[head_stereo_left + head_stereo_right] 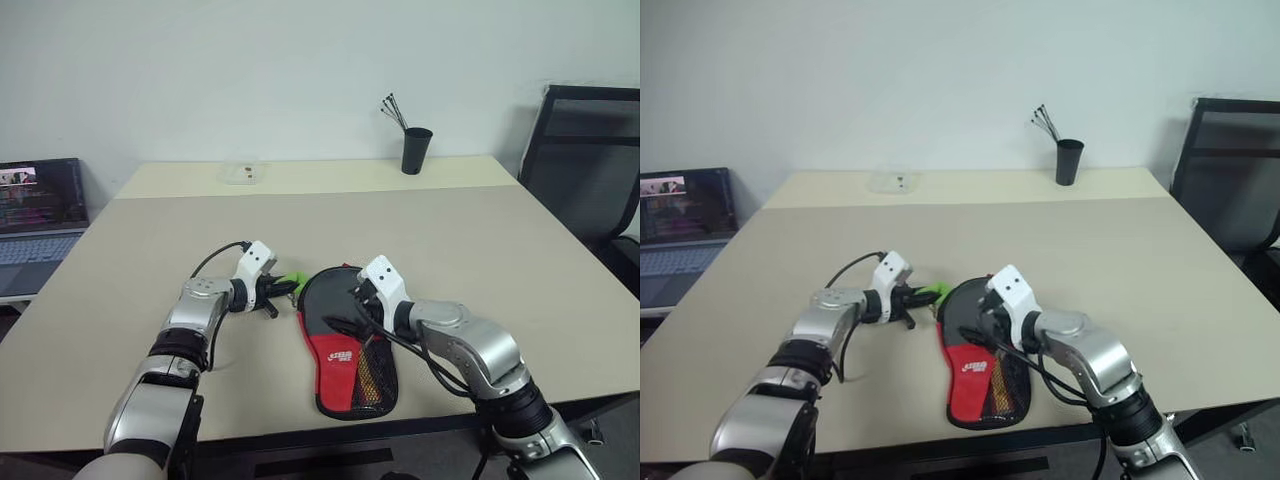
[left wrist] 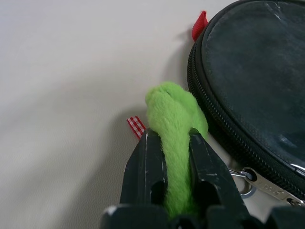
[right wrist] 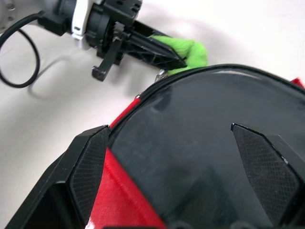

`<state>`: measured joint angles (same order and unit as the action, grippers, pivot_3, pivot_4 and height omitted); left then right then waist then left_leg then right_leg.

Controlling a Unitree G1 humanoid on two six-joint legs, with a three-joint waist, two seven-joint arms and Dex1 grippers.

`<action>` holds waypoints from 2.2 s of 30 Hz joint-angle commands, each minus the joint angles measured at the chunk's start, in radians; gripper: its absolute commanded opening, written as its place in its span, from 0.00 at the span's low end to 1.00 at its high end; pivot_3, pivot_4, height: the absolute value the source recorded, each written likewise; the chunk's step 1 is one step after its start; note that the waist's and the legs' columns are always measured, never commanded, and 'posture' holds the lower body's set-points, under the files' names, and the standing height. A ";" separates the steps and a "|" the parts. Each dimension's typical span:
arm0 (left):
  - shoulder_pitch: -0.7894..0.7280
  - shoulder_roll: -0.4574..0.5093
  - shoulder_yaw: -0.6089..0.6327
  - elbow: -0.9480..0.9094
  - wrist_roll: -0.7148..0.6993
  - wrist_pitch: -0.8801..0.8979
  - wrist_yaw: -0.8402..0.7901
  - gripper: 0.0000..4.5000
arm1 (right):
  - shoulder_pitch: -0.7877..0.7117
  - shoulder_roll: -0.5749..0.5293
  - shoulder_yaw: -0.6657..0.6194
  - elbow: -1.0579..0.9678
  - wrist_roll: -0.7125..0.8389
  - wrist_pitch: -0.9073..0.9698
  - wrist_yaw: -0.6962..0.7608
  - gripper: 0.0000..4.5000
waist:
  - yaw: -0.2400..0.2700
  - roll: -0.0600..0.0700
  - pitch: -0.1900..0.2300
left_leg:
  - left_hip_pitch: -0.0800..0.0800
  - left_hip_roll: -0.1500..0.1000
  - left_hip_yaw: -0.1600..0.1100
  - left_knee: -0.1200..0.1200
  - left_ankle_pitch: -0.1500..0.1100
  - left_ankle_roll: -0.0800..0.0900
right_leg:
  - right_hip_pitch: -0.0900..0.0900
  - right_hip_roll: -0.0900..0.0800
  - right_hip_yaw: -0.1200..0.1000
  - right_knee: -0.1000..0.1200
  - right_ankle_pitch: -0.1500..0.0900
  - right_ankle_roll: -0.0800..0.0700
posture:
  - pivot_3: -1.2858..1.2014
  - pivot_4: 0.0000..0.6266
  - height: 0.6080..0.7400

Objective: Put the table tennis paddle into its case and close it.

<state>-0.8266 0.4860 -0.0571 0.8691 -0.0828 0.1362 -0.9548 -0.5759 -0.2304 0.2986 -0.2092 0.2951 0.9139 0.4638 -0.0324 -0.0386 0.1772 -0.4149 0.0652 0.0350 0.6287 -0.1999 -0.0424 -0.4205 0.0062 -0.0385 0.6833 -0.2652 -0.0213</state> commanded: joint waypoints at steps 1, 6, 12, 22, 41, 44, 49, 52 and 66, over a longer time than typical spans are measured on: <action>0.029 0.014 0.013 -0.037 0.001 0.036 0.008 0.02 | -0.036 0.035 0.020 0.067 -0.040 -0.082 -0.011 1.00 | -0.001 0.000 0.000 | 0.000 0.000 0.000 0.000 0.000 0.000 | 0.000 0.000 0.000 0.000 0.000 0.000 | 0.52 0.24 1.00; 0.042 0.024 0.017 -0.125 -0.013 0.081 0.001 0.02 | -0.028 0.058 0.055 0.224 -0.104 -0.169 -0.006 1.00 | 0.001 0.000 0.000 | -0.001 0.000 0.000 0.000 0.000 0.000 | 0.000 0.000 0.000 -0.001 0.000 0.000 | 0.52 0.24 1.00; 0.019 0.037 -0.002 -0.149 0.016 0.088 0.013 0.02 | -0.019 0.072 0.041 0.326 -0.157 -0.211 -0.035 1.00 | 0.000 -0.001 -0.001 | -0.001 0.000 0.000 0.000 0.000 0.000 | 0.000 0.000 0.001 -0.001 0.000 0.000 | 0.52 0.24 1.00; -0.276 -0.043 -0.097 0.304 0.216 -0.174 0.288 0.02 | -0.009 0.066 0.012 0.370 -0.204 -0.190 -0.062 1.00 | 0.005 -0.004 -0.003 | 0.000 0.000 0.000 0.001 0.000 0.000 | 0.001 0.000 -0.001 0.000 0.002 0.002 | 0.52 0.24 1.00; -0.430 -0.260 -0.192 0.475 0.430 -0.293 0.441 0.02 | 0.072 0.086 0.042 0.295 -0.222 -0.129 -0.053 1.00 | 0.005 -0.005 -0.004 | -0.001 -0.001 0.001 0.000 0.001 0.001 | 0.001 -0.001 0.000 -0.002 0.002 0.002 | 0.52 0.24 1.00; -0.446 -0.293 -0.213 0.481 0.468 -0.319 0.501 0.02 | 0.083 0.092 0.045 0.280 -0.224 -0.119 -0.055 1.00 | 0.005 -0.005 -0.004 | -0.001 -0.002 0.000 0.000 0.001 0.001 | 0.001 -0.001 0.000 -0.002 0.002 0.002 | 0.52 0.24 1.00; -0.480 -0.343 -0.274 0.492 0.555 -0.371 0.617 0.02 | 0.107 0.105 0.054 0.250 -0.229 -0.100 -0.057 1.00 | 0.006 -0.005 -0.004 | -0.001 -0.002 0.001 0.000 0.001 0.001 | 0.001 -0.001 0.000 -0.002 0.002 0.002 | 0.52 0.24 1.00; -0.500 -0.366 -0.311 0.497 0.604 -0.404 0.677 0.02 | 0.115 0.111 0.060 0.237 -0.232 -0.089 -0.059 1.00 | 0.006 -0.005 -0.004 | -0.001 -0.002 0.000 0.000 0.001 0.000 | 0.001 -0.001 0.000 -0.002 0.002 0.002 | 0.52 0.24 1.00; -0.566 -0.501 -0.419 0.505 0.733 -0.525 0.788 0.02 | 0.142 0.128 0.056 0.206 -0.240 -0.068 -0.073 1.00 | 0.008 -0.005 -0.004 | -0.001 -0.003 0.001 0.000 0.001 0.000 | 0.001 -0.002 0.000 -0.003 0.002 0.002 | 0.52 0.24 1.00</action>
<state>-1.3340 0.0068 -0.4767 1.4062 0.6540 -0.3435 -0.1867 -0.4783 -0.1032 0.3156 -0.0596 0.0588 0.7791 0.3877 -0.0244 -0.0438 0.1734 -0.4161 0.0624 0.0358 0.6291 -0.1993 -0.0420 -0.4197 0.0037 -0.0385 0.6802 -0.2630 -0.0189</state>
